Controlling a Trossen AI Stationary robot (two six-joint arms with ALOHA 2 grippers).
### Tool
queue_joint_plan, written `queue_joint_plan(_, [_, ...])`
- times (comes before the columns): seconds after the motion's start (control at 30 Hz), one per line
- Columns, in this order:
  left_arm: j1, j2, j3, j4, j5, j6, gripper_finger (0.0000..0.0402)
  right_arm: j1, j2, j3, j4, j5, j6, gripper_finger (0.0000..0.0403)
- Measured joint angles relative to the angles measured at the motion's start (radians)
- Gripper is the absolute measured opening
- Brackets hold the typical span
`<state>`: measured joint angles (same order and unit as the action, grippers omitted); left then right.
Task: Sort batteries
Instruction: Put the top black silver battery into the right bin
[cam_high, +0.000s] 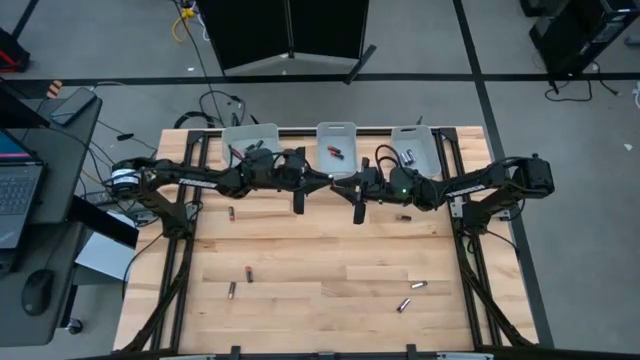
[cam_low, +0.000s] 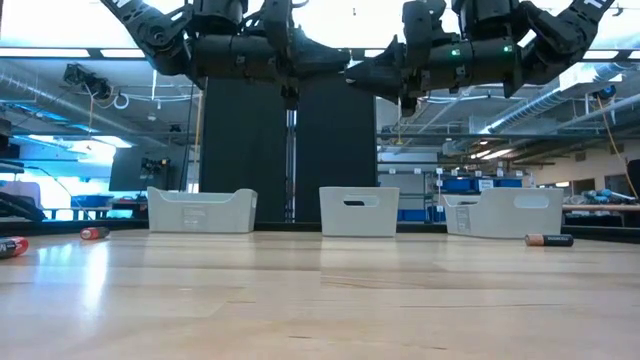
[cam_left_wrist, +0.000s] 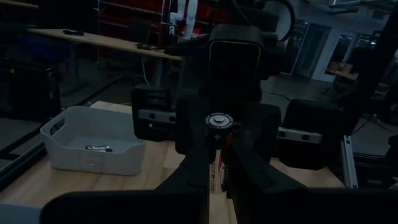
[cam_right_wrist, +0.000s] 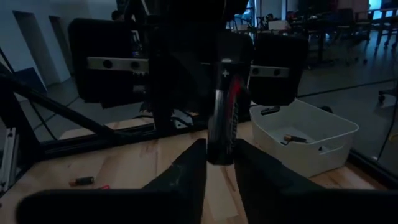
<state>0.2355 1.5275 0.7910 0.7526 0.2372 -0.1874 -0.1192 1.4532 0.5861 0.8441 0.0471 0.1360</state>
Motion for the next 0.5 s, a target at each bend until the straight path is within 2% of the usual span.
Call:
queue_joint_plan(0.13, [-0.001,0.036,0.014,0.015,0.0,0.0,0.0037,-0.001,0.0,-0.001,-0.011,-0.011,-0.001,0.0057])
queue_joint_plan(0.3, [-0.002,0.056,0.033,0.017,0.004,-0.001,0.0022,-0.001,0.0,-0.002,-0.026,-0.015,-0.005,0.0056])
queue_joint_plan(0.5, [-0.002,0.038,0.033,0.012,0.003,0.037,0.0034,-0.009,-0.038,0.0,-0.079,-0.018,-0.007,0.0055])
